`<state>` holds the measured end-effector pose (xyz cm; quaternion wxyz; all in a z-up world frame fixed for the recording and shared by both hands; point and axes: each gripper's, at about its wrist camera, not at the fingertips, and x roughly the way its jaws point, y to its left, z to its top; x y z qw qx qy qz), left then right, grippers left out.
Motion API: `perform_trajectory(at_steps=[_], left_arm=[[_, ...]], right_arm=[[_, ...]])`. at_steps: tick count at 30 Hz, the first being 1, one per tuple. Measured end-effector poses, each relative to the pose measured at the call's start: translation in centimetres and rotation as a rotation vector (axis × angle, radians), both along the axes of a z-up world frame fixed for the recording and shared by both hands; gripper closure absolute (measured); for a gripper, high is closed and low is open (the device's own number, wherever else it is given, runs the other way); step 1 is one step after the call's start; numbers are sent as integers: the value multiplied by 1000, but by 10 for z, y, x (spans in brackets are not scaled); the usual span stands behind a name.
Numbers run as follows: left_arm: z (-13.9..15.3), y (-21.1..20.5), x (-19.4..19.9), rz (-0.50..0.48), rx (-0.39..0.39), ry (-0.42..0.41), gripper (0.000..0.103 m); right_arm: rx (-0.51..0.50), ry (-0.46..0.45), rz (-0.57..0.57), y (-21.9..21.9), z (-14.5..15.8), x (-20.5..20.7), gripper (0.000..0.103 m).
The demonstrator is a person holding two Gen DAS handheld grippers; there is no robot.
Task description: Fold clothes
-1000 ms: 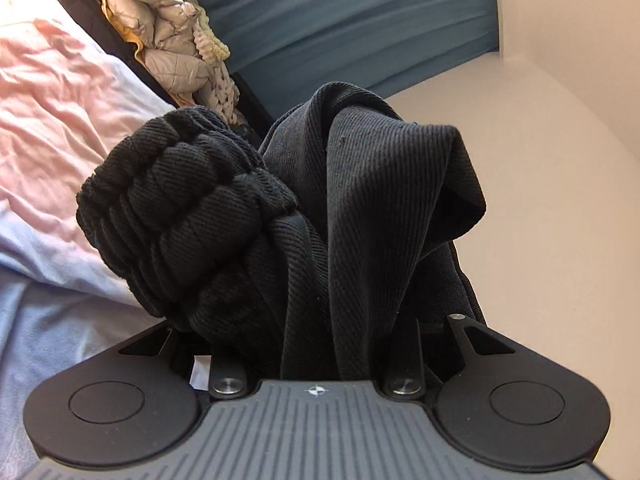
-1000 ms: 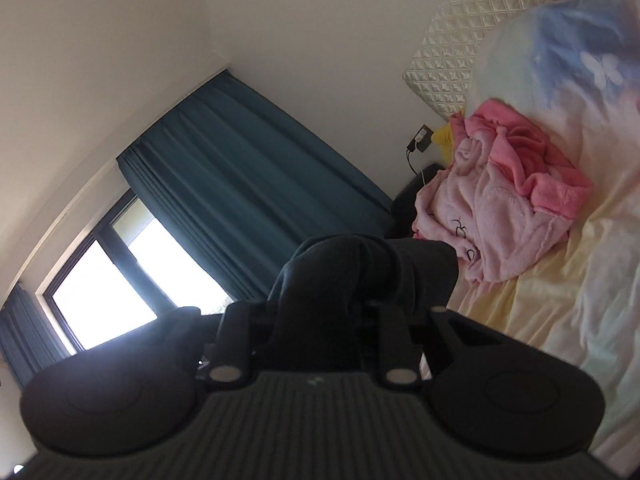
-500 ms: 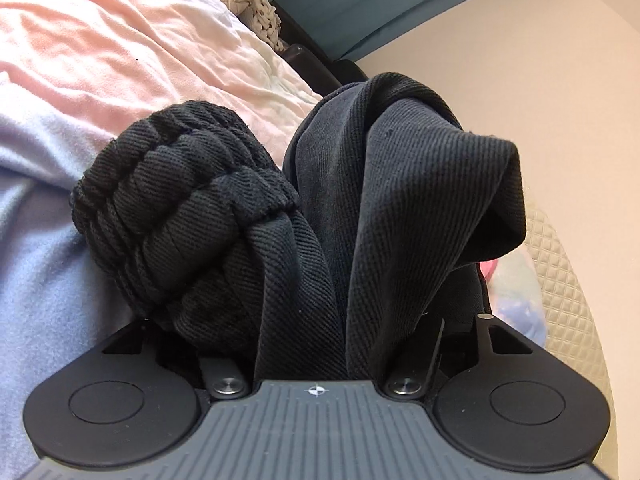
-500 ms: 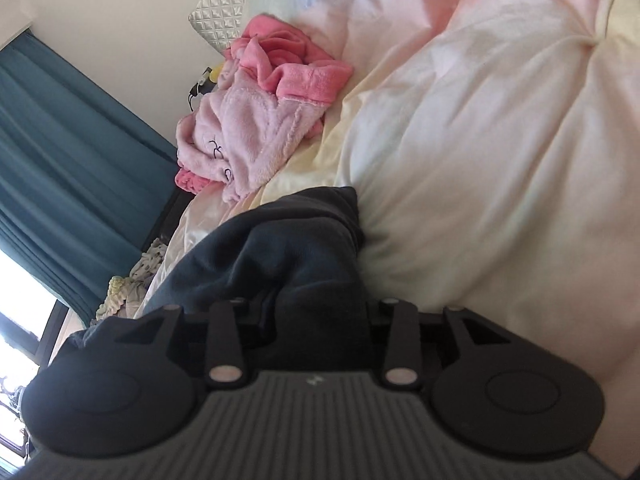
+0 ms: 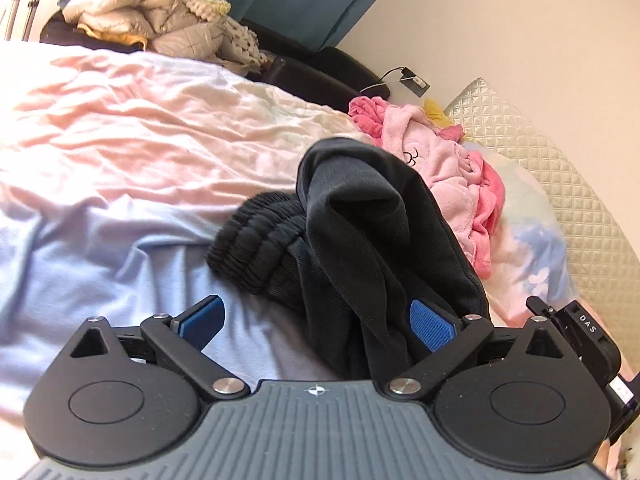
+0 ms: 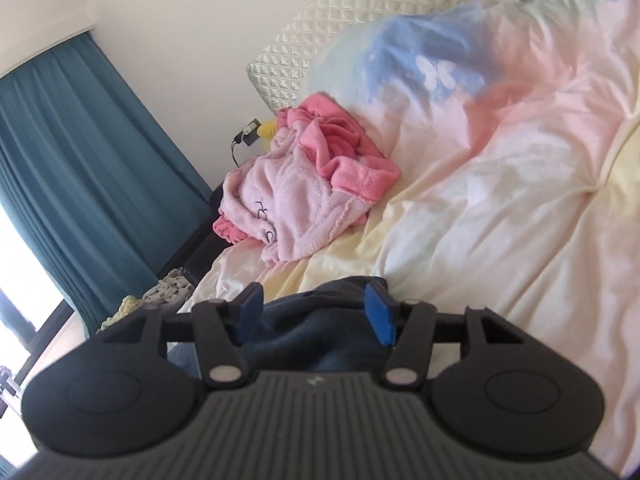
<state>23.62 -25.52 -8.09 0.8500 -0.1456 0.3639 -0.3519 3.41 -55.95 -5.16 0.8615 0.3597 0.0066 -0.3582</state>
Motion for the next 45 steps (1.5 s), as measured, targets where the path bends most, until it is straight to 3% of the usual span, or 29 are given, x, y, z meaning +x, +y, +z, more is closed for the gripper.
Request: perform_trajectory(at_steps=[4,9,12,18,25,29,37,45], left_arm=[[54,56,-23,92,23,-133,1],[119,131,-90,228,129,-314,0],[137,169,-135,278,205,-395,0],[157,221,-190,362,291,-494,0],[164,269,-214,436,342,-510,0],[156,280,-214,487,405,-565,0],[133,290,-201,570,306,-484,0],[129,288,-193,567,320,-493,0]], right_arm=[[-45,-19,117,25,24,-5,45],[-80,-50,360,71,55,-10,45],[-155,-52,481,106,73,-11,45],[-274,-50,662,179,95,-19,45],[-409,-23,816,257,106,-25,45],[-474,-29,882,290,104,-28,43],[-526,4,940,309,84,-18,43],[-556,35,968,319,66,-2,43]])
